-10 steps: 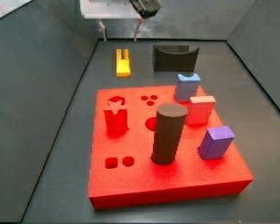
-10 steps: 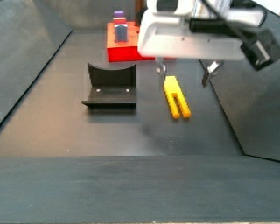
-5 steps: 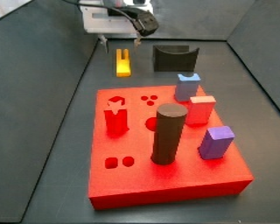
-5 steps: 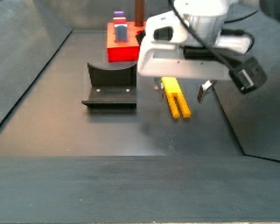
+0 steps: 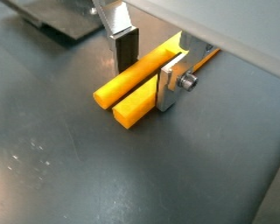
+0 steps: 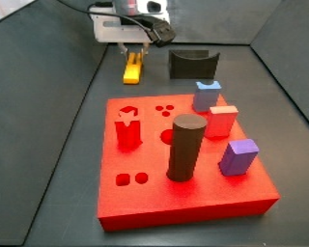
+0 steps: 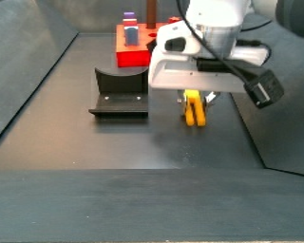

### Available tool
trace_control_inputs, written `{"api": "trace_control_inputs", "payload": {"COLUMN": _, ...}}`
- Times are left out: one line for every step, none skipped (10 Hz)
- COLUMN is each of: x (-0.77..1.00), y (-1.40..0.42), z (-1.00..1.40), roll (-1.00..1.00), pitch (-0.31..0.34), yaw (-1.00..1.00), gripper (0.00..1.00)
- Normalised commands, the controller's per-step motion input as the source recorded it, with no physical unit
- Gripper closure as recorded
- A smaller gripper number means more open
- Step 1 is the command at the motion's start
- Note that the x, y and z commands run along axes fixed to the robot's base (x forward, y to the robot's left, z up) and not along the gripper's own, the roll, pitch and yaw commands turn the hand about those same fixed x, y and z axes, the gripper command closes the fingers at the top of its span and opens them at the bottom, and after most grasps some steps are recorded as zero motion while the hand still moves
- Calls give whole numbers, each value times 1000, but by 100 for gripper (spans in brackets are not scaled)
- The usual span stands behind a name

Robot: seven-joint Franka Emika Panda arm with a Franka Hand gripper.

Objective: Pick up the square-circle object. Move up. Rotate the square-circle object. Place the square-circle object on the fixture. Regrasp the square-circle object. Move to above the board. Insert the square-circle object.
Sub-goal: Move up, then place the square-circle object on the fixture.

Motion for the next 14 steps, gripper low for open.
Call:
{"api": "trace_control_inputs", "payload": {"x": -28, "y": 1, "z": 730, "roll": 1, "pitch": 30, "yaw": -3, "gripper": 100}}
{"api": "trace_control_inputs", "payload": {"x": -19, "y": 8, "z": 567, "roll": 9, "pitch": 46, "yaw": -7, "gripper": 100}}
{"api": "trace_control_inputs", "payload": {"x": -15, "y": 9, "z": 427, "roll": 17, "pitch": 55, "yaw": -9, "gripper": 100}}
{"api": "trace_control_inputs", "payload": {"x": -17, "y": 11, "z": 229, "roll": 31, "pitch": 60, "yaw": -12, "gripper": 100}}
{"api": "trace_control_inputs", "payload": {"x": 0, "y": 0, "z": 1000, "roll": 0, "pitch": 0, "yaw": 0, "gripper": 100}}
{"api": "trace_control_inputs", "payload": {"x": -1, "y": -1, "z": 1000, "roll": 10, "pitch": -1, "yaw": -3, "gripper": 100}}
{"api": "trace_control_inputs", "payload": {"x": -12, "y": 2, "z": 1000, "roll": 19, "pitch": 16, "yaw": -6, "gripper": 100}}
{"api": "trace_control_inputs", "payload": {"x": -16, "y": 4, "z": 1000, "roll": 28, "pitch": 25, "yaw": -10, "gripper": 100}}
{"api": "trace_control_inputs", "payload": {"x": -18, "y": 7, "z": 1000, "roll": 36, "pitch": 37, "yaw": -13, "gripper": 100}}
{"api": "trace_control_inputs", "payload": {"x": -21, "y": 10, "z": 1000, "roll": 45, "pitch": 46, "yaw": -16, "gripper": 100}}
{"api": "trace_control_inputs", "payload": {"x": -26, "y": 14, "z": 1000, "roll": 58, "pitch": 49, "yaw": -16, "gripper": 100}}
{"api": "trace_control_inputs", "payload": {"x": -30, "y": 16, "z": 1000, "roll": 67, "pitch": 54, "yaw": -16, "gripper": 100}}
{"api": "trace_control_inputs", "payload": {"x": -30, "y": 18, "z": 952, "roll": 73, "pitch": 57, "yaw": -16, "gripper": 100}}
{"api": "trace_control_inputs", "payload": {"x": -21, "y": 19, "z": 749, "roll": 84, "pitch": 63, "yaw": -15, "gripper": 100}}
